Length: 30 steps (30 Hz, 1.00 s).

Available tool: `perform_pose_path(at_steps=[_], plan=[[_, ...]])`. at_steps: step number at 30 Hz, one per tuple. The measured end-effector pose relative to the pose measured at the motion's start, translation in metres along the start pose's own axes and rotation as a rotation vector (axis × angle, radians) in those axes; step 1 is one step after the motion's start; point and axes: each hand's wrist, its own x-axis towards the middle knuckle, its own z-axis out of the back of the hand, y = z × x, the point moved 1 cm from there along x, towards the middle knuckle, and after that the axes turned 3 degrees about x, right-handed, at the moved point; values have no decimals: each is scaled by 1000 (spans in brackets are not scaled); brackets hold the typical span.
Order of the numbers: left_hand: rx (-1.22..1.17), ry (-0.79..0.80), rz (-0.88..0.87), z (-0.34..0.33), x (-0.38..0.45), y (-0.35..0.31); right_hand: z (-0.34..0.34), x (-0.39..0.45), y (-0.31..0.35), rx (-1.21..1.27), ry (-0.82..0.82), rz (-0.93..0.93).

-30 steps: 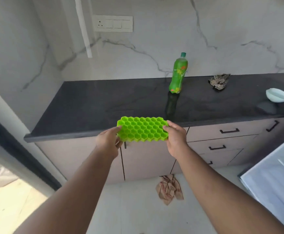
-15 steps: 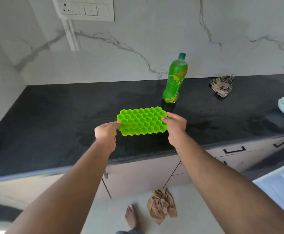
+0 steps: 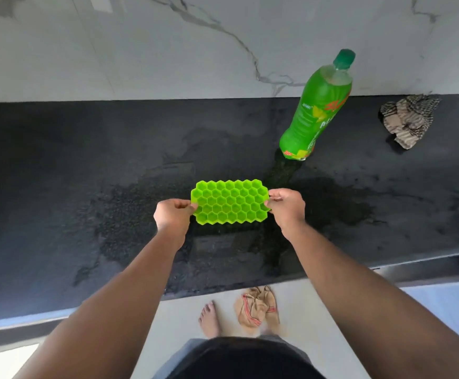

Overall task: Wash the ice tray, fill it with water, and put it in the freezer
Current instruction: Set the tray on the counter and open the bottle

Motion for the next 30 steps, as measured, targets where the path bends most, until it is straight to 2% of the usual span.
perform_pose_path(at_steps=[4, 9, 11, 13, 15, 17, 22, 26, 28, 30], plan=[[10, -79, -35, -6, 2, 1, 0, 7, -2, -126, 27, 106], [44, -36, 23, -2, 7, -3, 3, 17, -4, -168, 106, 219], [24, 0, 84, 0, 6, -12, 8, 21, -3, -107, 141, 189], [12, -64, 109, -3, 3, -23, 16, 25, -2, 22, 170, 96], [145, -235, 16, -9, -2, -38, 28, 31, 0, 143, 173, 46], [323, -296, -127, -26, -10, -62, 46, 43, 9, 230, 130, 41], [249, -40, -420, -108, -35, -145, 95, 86, 48, 337, 16, 128], [188, 64, -618, -169, -57, -211, 119, 114, 73, 306, -88, 299], [133, 83, -722, -186, -65, -238, 127, 122, 89, 303, -54, 351], [84, 114, -784, -200, -72, -262, 133, 134, 102, 308, 69, 419]])
